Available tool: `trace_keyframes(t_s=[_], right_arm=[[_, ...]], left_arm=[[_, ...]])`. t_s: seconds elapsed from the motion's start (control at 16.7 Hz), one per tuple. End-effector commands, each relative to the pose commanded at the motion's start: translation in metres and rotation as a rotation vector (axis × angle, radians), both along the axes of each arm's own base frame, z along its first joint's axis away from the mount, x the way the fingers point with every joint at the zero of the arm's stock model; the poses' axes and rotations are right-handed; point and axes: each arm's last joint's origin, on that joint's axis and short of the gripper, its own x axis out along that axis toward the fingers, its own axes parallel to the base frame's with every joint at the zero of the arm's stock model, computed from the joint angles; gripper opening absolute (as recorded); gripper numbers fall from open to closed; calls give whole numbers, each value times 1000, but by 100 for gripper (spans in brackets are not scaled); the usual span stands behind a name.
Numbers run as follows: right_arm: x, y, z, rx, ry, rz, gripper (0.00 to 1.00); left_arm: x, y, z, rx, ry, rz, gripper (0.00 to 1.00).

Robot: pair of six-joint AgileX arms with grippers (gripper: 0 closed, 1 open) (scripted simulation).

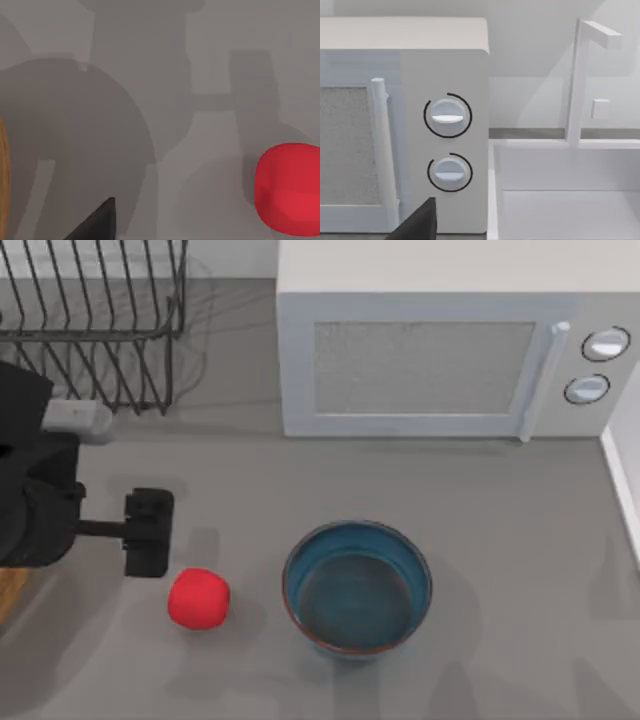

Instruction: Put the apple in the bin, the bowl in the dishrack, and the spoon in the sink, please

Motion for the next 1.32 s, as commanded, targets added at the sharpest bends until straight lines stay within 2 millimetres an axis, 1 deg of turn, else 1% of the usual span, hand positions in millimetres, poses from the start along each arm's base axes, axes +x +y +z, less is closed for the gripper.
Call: trace_keyframes(t_s=[0.12,0.3,0.48,0.6,0.72,1.02,1.14,1.32], right_arm=[[0,0,0,0,0,0,100],[0,0,0,0,0,0,100],[0,0,0,0,0,0,100],[0,0,0,0,0,0,100],[0,0,0,0,0,0,100],[0,0,0,0,0,0,100],[0,0,0,0,0,0,100],[0,0,0,0,0,0,100]], left_arm=[[19,-20,-5,43,142,-26,100],[43,-50,-18,112,316,-55,100],[59,-74,-32,169,433,-73,100],[64,-85,-38,193,476,-80,100],[66,-89,-41,203,495,-83,100],[67,-88,-42,202,494,-80,100],[67,-88,-53,205,498,-83,100],[69,-90,-82,198,486,-83,100]])
